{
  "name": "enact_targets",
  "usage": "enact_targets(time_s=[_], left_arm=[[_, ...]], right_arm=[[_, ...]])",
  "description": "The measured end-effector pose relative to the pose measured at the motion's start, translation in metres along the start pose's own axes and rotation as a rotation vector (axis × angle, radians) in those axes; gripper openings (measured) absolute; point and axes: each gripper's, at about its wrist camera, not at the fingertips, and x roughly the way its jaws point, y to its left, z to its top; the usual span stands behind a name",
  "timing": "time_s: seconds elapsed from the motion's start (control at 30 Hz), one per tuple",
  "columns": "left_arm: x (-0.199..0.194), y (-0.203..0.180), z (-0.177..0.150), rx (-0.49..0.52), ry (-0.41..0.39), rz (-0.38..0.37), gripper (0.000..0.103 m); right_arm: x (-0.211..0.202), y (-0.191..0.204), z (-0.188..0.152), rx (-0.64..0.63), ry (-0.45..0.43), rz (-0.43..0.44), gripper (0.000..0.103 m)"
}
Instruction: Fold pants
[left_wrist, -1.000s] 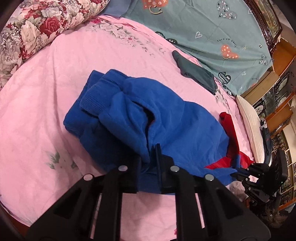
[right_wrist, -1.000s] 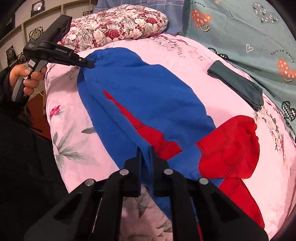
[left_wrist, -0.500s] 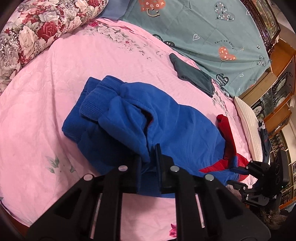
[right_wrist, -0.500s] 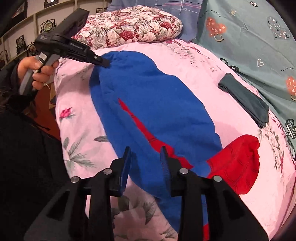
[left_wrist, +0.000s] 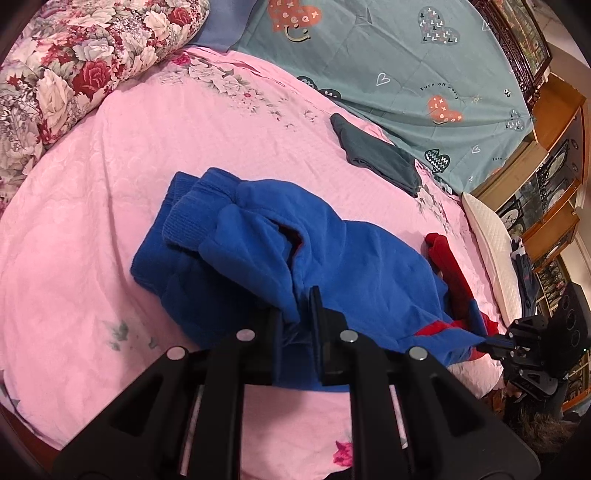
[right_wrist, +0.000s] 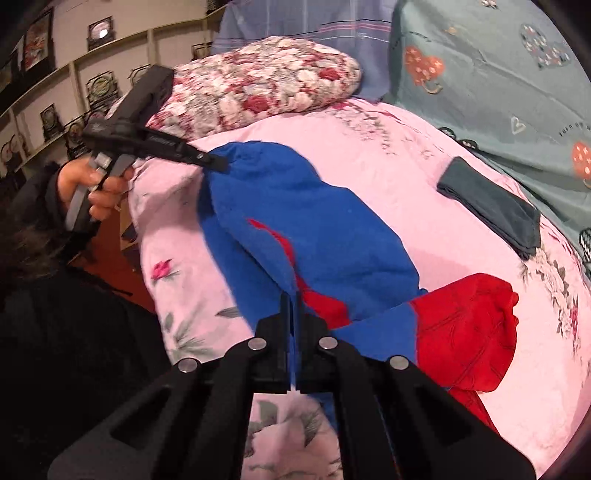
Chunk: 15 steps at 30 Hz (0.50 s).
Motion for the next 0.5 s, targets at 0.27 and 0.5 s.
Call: enact_targets(time_s=[0.27,0.5], left_arm=[[0.018,0.014,-0.022,-0.021,0.101,0.051,0.016],[-0.021,-0.016,-0.021,0.084,0.034,0.065,0.035]], right_arm=[[0.044,0.014,-0.029,-0.046,0.145,-0.084,0.007],[-0.040,-0.047,-0.004,0.180,-0.089,-0.174,0.056]])
